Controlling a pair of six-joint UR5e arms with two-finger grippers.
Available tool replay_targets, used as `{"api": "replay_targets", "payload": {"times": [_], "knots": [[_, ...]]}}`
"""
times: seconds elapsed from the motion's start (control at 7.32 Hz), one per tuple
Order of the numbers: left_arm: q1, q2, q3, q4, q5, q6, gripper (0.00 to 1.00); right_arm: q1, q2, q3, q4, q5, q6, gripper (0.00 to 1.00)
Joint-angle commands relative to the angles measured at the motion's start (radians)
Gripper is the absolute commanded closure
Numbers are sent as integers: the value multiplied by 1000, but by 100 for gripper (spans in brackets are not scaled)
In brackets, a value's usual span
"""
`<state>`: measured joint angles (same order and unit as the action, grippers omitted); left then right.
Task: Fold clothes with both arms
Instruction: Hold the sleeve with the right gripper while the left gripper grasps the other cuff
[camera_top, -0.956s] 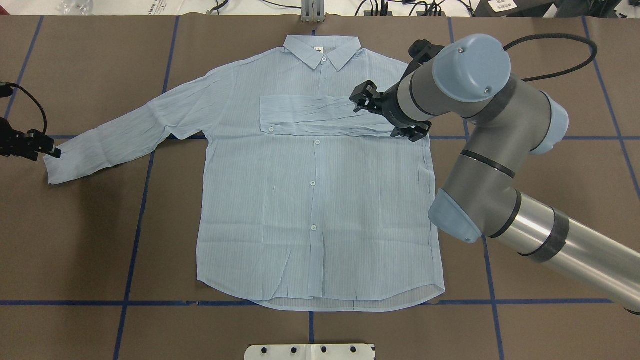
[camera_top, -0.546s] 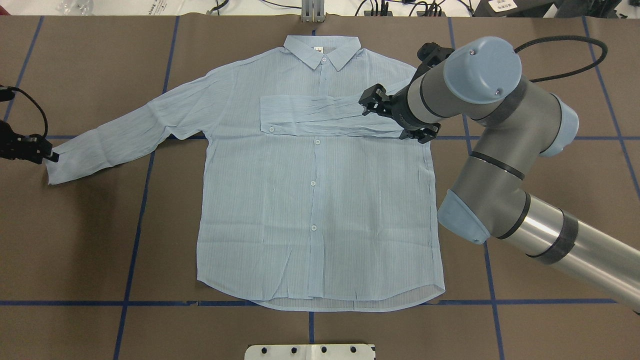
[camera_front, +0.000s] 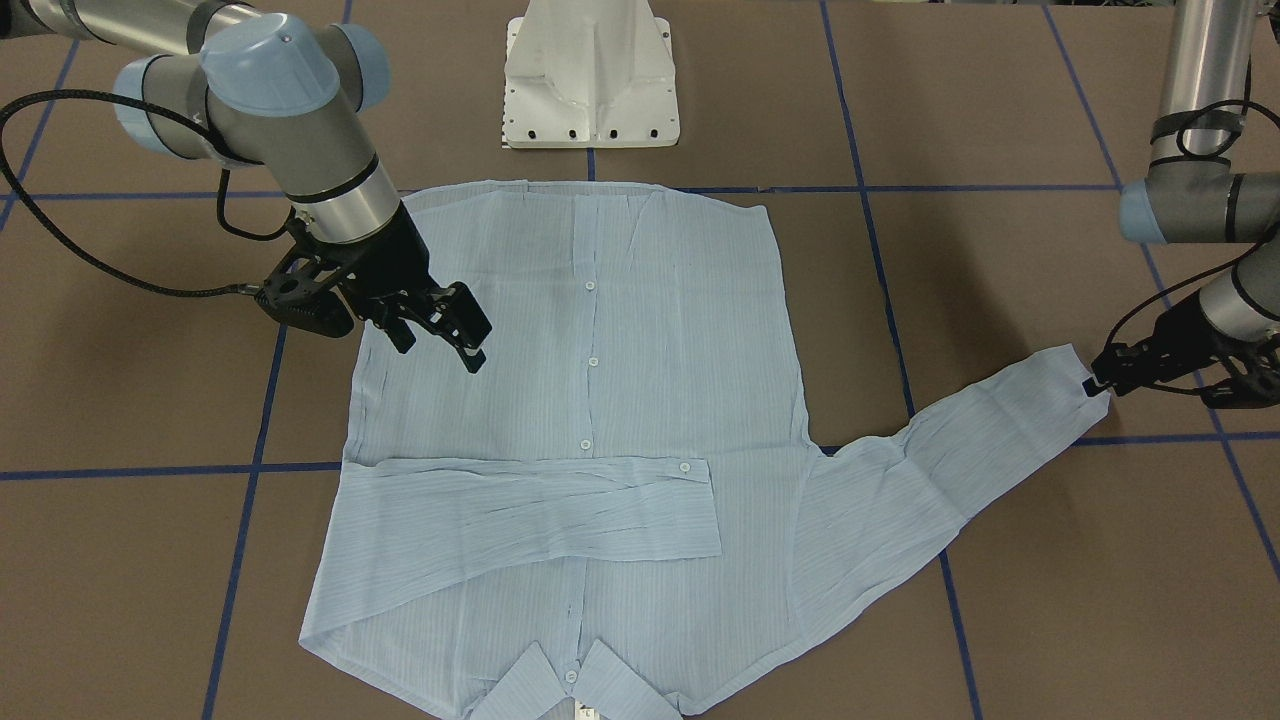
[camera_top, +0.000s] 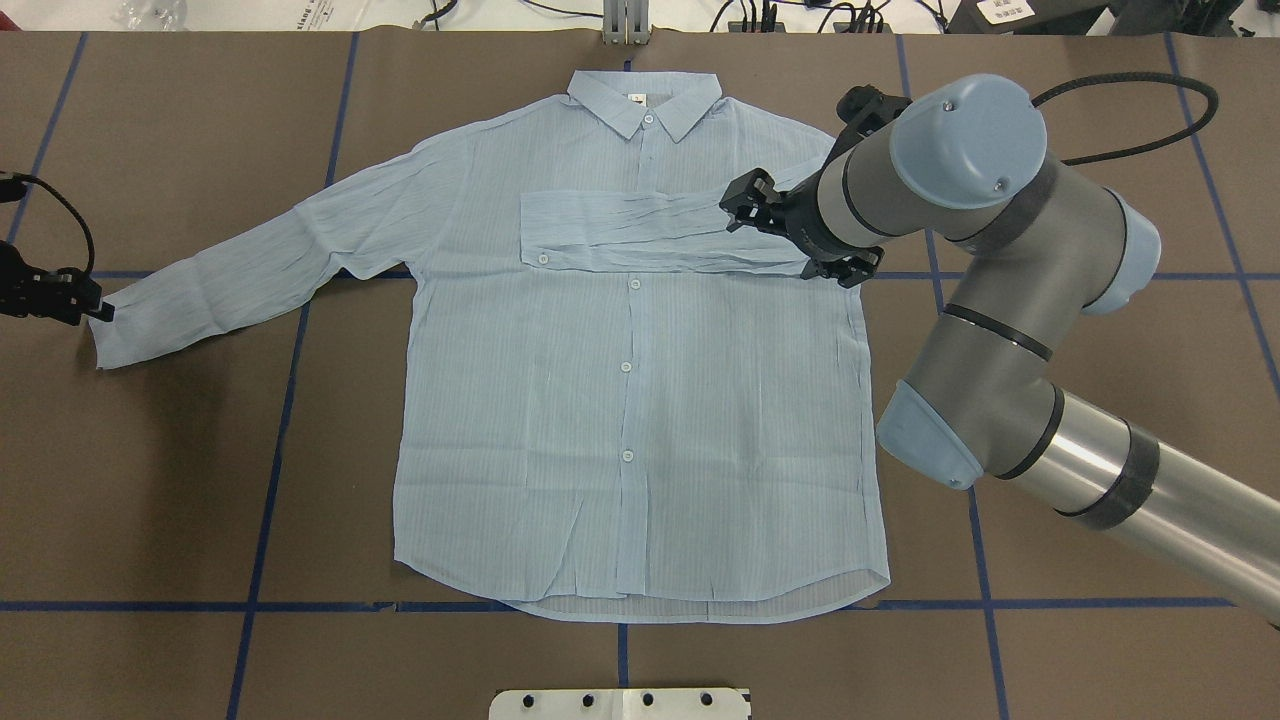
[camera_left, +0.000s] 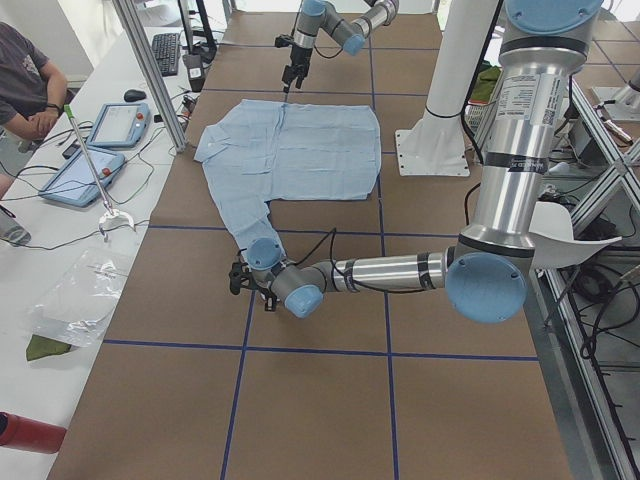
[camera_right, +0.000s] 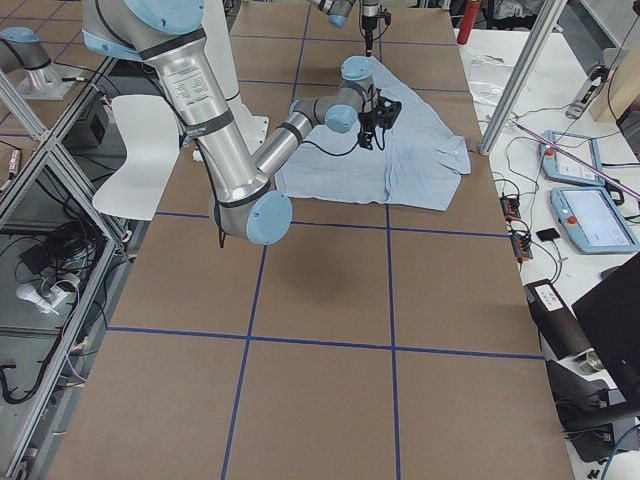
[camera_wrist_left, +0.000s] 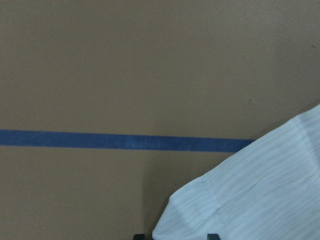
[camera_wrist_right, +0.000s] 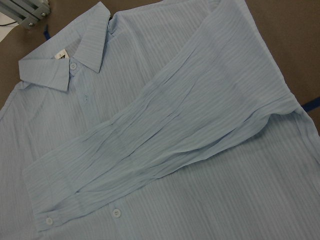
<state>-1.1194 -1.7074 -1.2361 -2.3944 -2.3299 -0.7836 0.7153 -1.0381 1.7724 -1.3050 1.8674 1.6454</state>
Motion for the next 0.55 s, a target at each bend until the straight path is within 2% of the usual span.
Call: {"api": "replay_targets", "payload": {"times": [0.0, 0.41], "knots": [[1, -8, 1, 0, 1, 0, 48, 1, -3, 7, 0, -1, 1, 1], [7, -17, 14, 0, 1, 1, 48, -2, -14, 5, 0, -4, 4, 1]]}}
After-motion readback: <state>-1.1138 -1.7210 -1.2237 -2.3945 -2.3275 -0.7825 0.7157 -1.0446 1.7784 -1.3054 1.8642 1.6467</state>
